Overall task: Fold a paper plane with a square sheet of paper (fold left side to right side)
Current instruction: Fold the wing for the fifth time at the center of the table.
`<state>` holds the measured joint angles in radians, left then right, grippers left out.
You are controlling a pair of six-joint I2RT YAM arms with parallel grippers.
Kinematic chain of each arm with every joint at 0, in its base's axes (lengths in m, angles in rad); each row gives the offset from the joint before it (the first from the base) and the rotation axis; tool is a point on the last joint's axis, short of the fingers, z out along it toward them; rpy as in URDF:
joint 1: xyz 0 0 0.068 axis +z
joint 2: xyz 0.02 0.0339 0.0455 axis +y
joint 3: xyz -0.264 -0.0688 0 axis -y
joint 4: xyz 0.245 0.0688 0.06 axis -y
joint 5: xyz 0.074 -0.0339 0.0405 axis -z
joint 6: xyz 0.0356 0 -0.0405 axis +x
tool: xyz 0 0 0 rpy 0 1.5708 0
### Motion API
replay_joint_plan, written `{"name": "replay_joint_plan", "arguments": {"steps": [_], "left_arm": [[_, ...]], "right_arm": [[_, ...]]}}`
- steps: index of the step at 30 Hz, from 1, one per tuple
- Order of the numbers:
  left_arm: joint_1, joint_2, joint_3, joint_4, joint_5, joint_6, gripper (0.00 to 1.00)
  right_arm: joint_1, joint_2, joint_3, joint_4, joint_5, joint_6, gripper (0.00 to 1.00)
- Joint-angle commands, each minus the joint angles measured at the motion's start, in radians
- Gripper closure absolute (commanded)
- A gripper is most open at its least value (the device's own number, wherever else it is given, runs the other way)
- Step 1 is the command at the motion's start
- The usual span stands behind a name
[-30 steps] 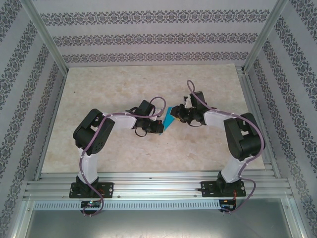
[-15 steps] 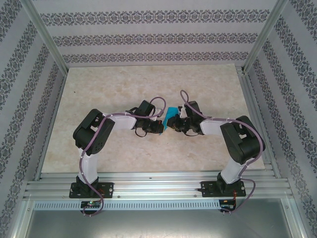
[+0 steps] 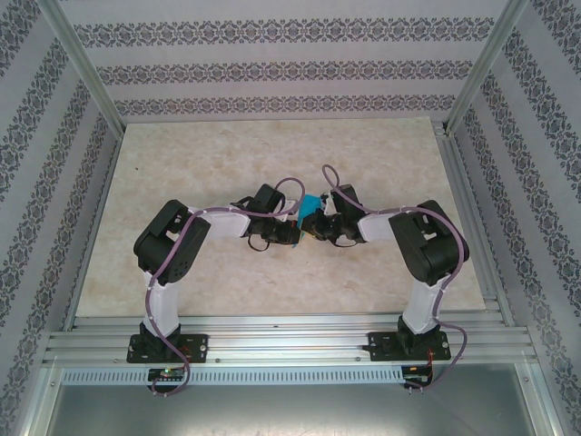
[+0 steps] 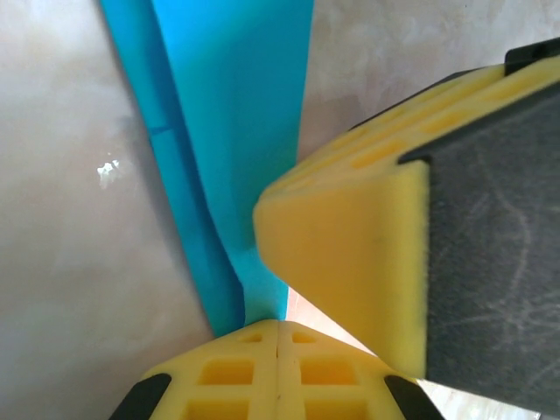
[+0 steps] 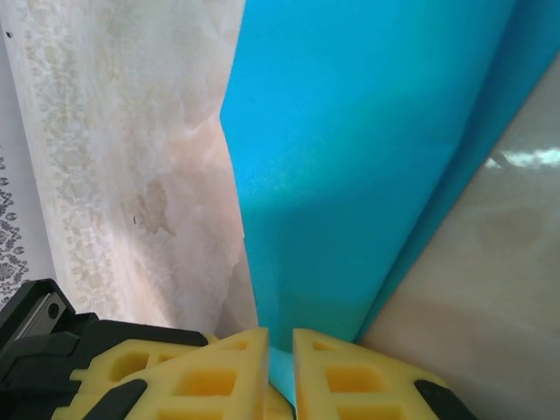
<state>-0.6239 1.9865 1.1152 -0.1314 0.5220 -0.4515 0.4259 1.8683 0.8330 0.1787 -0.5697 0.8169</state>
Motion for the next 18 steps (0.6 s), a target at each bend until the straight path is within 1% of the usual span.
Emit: {"name": "replay_joint_plan", "arguments": {"steps": [1,6,13,18], "left_arm": [[-0.018,0.060,-0.050,-0.150,-0.111,0.041,0.97],[-0.018,0.061,-0.054,-0.150,-0.112,0.045,0.97],[-0.019,0.060,-0.065,-0.160,-0.126,0.054,0.97],[-0.023,0.055,-0.080,-0.163,-0.137,0.057,0.98]], "right_arm": [[0.008,0.030,0.045,0.007,0.040,-0.027,0.85],[0.009,0.065,0.092,-0.055,0.070,-0.065,0.85],[0.002,0.093,0.164,-0.179,0.144,-0.139,0.85],[-0.005,0.117,0.241,-0.259,0.179,-0.188,0.85]]}}
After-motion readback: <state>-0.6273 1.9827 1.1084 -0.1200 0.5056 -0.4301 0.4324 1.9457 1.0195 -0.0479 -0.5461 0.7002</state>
